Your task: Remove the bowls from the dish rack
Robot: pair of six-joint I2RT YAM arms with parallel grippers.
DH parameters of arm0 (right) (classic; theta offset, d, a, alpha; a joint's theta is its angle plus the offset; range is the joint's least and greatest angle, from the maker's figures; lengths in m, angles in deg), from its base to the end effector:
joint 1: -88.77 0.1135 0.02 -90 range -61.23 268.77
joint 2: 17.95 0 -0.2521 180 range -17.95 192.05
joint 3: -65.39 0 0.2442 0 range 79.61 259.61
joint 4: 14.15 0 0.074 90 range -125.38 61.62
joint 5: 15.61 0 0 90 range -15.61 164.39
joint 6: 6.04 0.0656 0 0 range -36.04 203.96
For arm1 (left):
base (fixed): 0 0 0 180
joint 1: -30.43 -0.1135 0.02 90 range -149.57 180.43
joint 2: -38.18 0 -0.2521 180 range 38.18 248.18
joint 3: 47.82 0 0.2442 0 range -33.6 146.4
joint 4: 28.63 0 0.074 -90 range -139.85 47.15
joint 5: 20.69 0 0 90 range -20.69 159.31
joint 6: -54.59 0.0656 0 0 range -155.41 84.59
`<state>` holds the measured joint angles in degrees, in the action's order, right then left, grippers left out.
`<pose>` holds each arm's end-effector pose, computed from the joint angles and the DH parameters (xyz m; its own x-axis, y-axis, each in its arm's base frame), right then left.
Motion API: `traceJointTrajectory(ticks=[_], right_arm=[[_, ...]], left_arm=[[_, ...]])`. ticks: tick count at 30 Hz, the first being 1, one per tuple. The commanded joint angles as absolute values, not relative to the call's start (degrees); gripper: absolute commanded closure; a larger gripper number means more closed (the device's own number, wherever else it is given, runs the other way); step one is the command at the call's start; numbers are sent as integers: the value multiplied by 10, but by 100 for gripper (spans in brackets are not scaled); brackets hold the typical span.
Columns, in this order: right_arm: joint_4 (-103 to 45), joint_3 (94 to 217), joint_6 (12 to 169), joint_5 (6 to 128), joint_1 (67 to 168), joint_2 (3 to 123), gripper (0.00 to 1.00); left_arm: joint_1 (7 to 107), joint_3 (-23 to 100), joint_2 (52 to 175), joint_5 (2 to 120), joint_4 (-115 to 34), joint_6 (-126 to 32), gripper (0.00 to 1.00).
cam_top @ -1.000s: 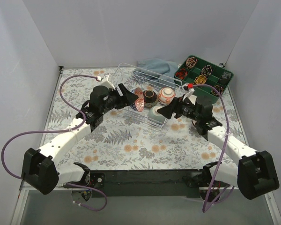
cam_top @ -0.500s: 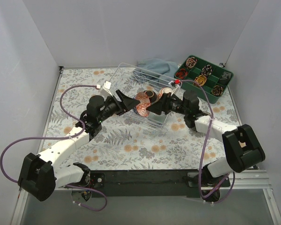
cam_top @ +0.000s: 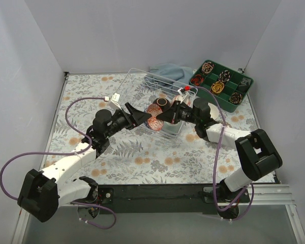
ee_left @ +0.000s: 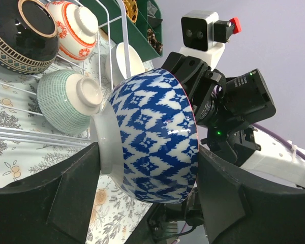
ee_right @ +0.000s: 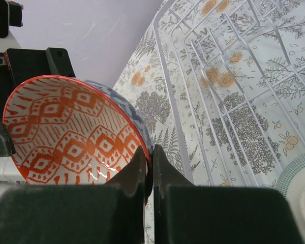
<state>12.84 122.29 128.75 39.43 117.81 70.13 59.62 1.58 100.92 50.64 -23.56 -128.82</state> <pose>0.2859 0.2017 0.2297 -0.6776 0.2842 -0.6783 -0.5919 0.3366 0.7323 0.2315 -0.1534 0.2617 -0.7298 -0.6755 0.1048 -0.1693 0.0300 -0.9851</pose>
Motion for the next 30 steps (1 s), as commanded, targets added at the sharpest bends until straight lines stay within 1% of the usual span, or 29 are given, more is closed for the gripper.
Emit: traceJointTrajectory(ticks=[1,2,3,4,6,7,9,10,11,13,14,18,25,30], right_arm=[[157,1233,1283,391,1185,671,99],[149,1233,1278,393,1184,667,99],[140,1233,1275,396,1184,657,99],[110,1235,1268,399,1184,652,99],[70,1243,1235,419,1184,631,99],[16,1249,1219,427,1184,623,99],[-42,1265,1173,456,1184,599,99],[-71,1272,1158,466,1184,590,99],[-135,1279,1144,490,1184,582,99],[-197,1303,1095,516,1184,556,99],[-261,1310,1079,546,1184,547,99],[-393,1340,1023,622,1181,493,99],[-534,1367,988,685,1158,421,99],[-598,1328,987,725,1157,368,99]], left_arm=[[594,16,971,523,-225,-1272,66],[594,16,968,526,-237,-1266,60],[594,16,960,530,-245,-1254,46],[594,17,957,535,-253,-1246,38],[594,26,942,554,-287,-1229,27],[594,30,935,562,-298,-1210,18],[594,37,922,592,-339,-1187,9],[594,45,907,603,-352,-1165,2],[594,50,900,627,-383,-1152,2],[594,66,876,650,-413,-1126,2],[594,70,867,663,-447,-1102,2],[594,83,827,743,-508,-1042,2],[593,69,763,847,-567,-961,2],[594,35,733,897,-567,-943,2]])
